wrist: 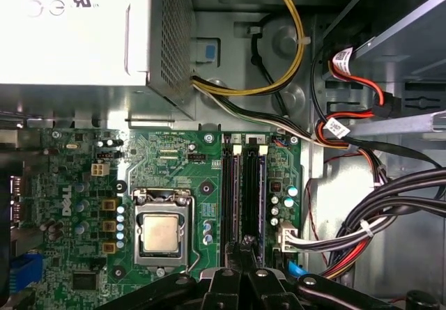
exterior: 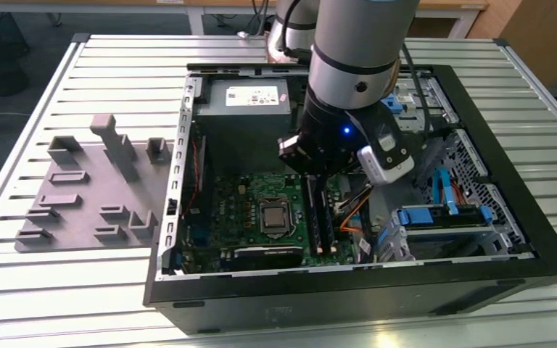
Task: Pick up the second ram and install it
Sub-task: 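Press down the second ram until it locks into place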
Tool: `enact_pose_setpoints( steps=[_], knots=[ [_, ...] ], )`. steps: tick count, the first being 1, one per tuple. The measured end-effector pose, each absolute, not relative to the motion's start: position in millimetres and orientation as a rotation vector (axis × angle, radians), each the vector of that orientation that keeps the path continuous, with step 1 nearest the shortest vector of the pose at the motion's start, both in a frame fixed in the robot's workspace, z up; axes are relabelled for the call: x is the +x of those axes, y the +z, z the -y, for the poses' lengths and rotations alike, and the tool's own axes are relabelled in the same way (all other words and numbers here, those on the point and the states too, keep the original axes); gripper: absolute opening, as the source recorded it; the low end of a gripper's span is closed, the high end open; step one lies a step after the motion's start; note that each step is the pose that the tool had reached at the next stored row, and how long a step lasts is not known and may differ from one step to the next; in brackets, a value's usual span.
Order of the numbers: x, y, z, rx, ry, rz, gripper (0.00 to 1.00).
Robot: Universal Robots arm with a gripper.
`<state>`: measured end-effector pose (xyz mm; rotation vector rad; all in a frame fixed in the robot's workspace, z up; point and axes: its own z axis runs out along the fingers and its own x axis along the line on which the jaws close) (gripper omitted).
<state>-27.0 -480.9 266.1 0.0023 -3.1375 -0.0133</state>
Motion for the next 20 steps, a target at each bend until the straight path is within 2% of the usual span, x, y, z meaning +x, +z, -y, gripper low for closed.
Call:
enact_pose_setpoints(
  steps=[20],
  knots=[
    [-27.0, 272.4, 480.9, 0.002, -0.013, 3.137, 0.11]
  ],
)
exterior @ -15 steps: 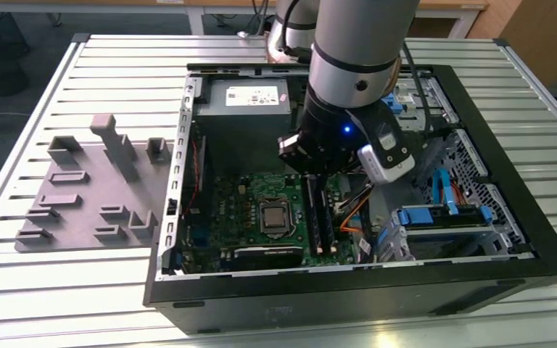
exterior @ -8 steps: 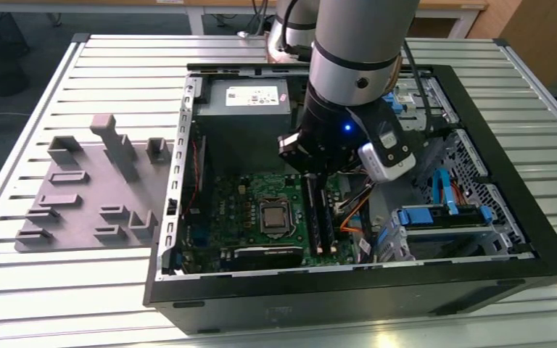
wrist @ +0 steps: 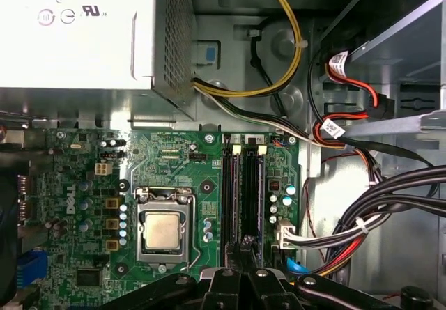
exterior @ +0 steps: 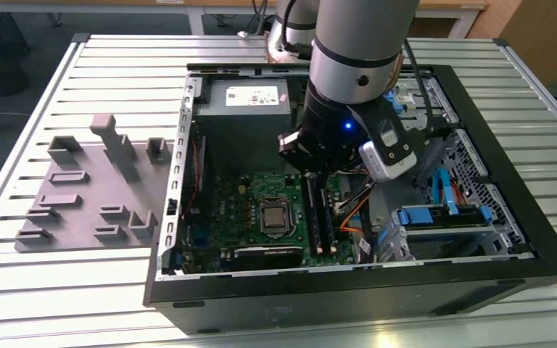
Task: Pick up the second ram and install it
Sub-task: 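Press down the second ram until it locks into place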
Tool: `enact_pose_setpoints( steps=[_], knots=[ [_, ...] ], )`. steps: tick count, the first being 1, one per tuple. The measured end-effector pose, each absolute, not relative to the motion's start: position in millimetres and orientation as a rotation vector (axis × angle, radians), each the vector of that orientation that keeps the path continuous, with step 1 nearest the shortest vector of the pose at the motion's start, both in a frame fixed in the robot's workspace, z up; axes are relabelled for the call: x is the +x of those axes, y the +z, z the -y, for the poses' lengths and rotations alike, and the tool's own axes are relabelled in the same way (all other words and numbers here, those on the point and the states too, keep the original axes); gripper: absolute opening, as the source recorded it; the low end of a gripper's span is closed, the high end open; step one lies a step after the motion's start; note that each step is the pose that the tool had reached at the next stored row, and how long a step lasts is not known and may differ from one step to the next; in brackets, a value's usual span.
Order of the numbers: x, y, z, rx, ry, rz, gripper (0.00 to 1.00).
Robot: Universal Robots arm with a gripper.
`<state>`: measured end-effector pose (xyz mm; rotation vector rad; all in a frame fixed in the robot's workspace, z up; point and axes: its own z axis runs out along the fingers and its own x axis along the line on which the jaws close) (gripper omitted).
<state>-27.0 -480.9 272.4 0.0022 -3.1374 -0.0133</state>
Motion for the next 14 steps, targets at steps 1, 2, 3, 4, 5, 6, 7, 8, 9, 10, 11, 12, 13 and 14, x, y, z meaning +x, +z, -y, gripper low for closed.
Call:
enact_pose_setpoints(
  steps=[1, 2, 3, 4, 5, 6, 7, 8, 9, 10, 11, 12, 13, 14],
  knots=[
    [-27.0, 272.7, 480.9, 0.002, -0.013, 3.137, 0.11],
    [-27.0, 273.0, 480.9, 0.002, -0.013, 3.137, 0.11],
    [-27.0, 273.4, 480.9, 0.002, -0.013, 3.137, 0.11],
    [-27.0, 273.6, 480.9, 0.002, -0.013, 3.137, 0.11],
    [-27.0, 273.9, 480.9, 0.002, -0.013, 3.137, 0.11],
    [-27.0, 274.2, 480.9, 0.002, -0.013, 3.137, 0.11],
    [-27.0, 274.6, 480.9, 0.002, -0.013, 3.137, 0.11],
    [-27.0, 274.9, 480.9, 0.002, -0.013, 3.137, 0.11],
    [-27.0, 275.2, 480.9, 0.002, -0.013, 3.137, 0.11],
    [-27.0, 275.5, 480.9, 0.002, -0.013, 3.137, 0.11],
    [-27.0, 275.8, 480.9, 0.002, -0.013, 3.137, 0.11],
    [-27.0, 276.1, 480.9, 0.002, -0.013, 3.137, 0.11],
    [-27.0, 276.4, 480.9, 0.002, -0.013, 3.137, 0.11],
    [-27.0, 276.7, 480.9, 0.002, -0.013, 3.137, 0.11]
  ],
)
